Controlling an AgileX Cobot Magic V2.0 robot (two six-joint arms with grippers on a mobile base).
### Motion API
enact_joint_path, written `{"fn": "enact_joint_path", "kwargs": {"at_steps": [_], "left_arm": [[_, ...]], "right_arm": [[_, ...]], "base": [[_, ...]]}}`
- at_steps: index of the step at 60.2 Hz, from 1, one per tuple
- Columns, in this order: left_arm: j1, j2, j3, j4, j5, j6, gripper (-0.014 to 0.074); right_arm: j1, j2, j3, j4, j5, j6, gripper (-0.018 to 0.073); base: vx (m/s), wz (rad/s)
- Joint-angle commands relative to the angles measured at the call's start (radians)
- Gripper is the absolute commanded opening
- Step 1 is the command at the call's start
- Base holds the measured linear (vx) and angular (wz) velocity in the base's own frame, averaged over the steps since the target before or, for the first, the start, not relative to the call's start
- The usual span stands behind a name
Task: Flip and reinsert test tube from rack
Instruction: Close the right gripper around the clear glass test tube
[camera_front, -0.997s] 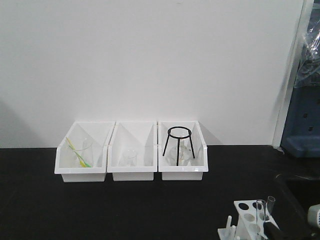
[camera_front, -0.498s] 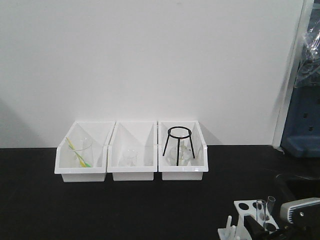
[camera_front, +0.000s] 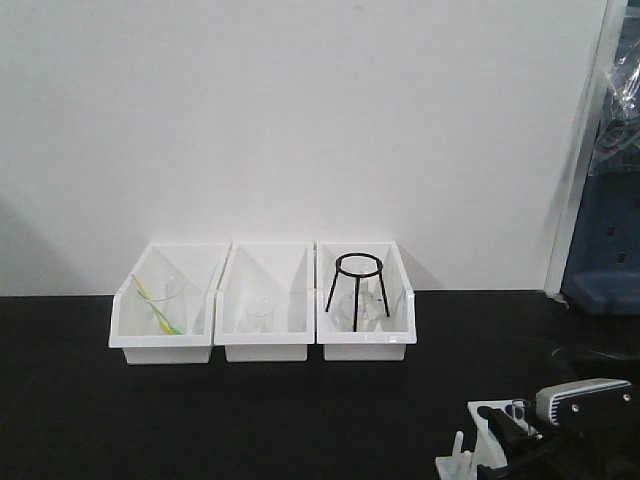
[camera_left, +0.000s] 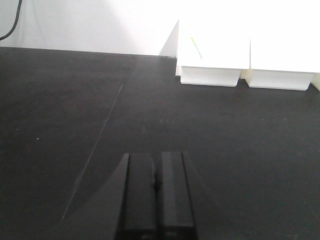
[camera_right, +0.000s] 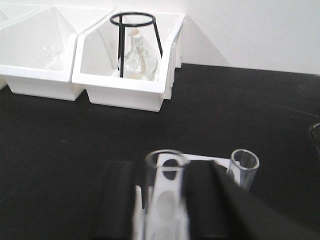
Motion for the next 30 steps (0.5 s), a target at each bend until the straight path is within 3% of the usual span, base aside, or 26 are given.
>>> {"fn": "enact_joint_path", "kwargs": {"at_steps": [1, 5, 21, 30], "left_arm": [[-0.007, -0.011, 0.002, -0.005, -0.079, 0.0, -0.0006], [-0.007, -0.011, 0.002, -0.005, -0.079, 0.0, -0.0006], [-0.007, -0.011, 0.002, -0.005, -0.079, 0.0, -0.0006], [-0.007, -0.011, 0.002, -0.005, -0.079, 0.0, -0.0006]], "right_arm": [[0.001, -0.026, -0.027, -0.003, -0.096, -0.008, 0.0082], [0.001, -0.026, -0.027, -0.006, -0.095, -0.011, -0.0016], [0.001, -0.091, -0.027, -0.007, -0.08, -0.039, -0.0012], [0.001, -0.194, -0.071, -0.008, 0.049, -0.048, -0.0012]], "base": [[0.0, 0.0], [0.0, 0.0], [0.0, 0.0], [0.0, 0.0]]}}
